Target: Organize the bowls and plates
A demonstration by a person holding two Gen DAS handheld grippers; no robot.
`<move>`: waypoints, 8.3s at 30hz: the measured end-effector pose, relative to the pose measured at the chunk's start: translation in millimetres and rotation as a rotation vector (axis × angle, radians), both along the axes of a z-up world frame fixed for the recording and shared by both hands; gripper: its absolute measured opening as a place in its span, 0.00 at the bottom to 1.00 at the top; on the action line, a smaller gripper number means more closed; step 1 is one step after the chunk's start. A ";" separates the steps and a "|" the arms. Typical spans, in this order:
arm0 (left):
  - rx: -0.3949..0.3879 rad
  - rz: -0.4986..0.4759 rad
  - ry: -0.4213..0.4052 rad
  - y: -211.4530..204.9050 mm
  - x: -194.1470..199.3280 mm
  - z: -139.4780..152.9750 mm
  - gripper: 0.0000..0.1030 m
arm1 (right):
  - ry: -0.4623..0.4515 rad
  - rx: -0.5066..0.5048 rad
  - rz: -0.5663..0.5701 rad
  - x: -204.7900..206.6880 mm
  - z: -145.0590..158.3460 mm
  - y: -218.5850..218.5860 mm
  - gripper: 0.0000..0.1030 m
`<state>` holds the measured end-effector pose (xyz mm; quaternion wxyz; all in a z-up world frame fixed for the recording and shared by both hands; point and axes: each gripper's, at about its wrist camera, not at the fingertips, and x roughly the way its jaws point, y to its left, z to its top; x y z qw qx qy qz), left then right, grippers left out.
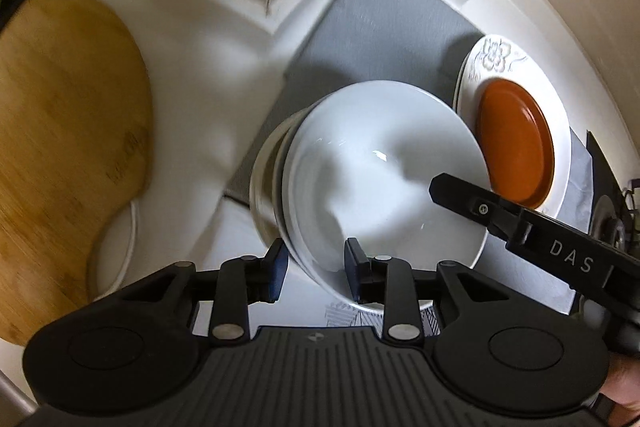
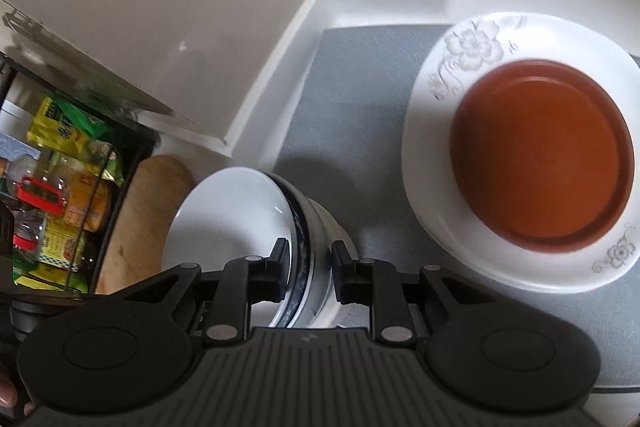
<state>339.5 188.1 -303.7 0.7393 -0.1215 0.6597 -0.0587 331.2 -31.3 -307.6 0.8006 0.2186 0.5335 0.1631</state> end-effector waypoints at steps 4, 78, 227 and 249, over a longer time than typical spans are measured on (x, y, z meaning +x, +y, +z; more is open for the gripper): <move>-0.050 0.013 0.017 10.1 -2.0 -4.8 0.32 | 0.001 -0.005 0.015 -4.8 -7.7 -0.1 0.23; -0.118 0.116 -0.079 7.9 -19.0 -19.9 0.62 | -0.070 0.158 -0.044 -58.5 4.5 -38.1 0.95; -0.175 -0.335 -0.250 -176.6 93.4 -19.5 0.46 | -0.080 0.264 -0.501 -7.9 -43.1 -207.6 0.31; 0.020 -0.284 -0.529 -138.3 -61.5 143.2 0.93 | -0.079 -0.410 -0.490 -137.0 93.0 -101.0 0.90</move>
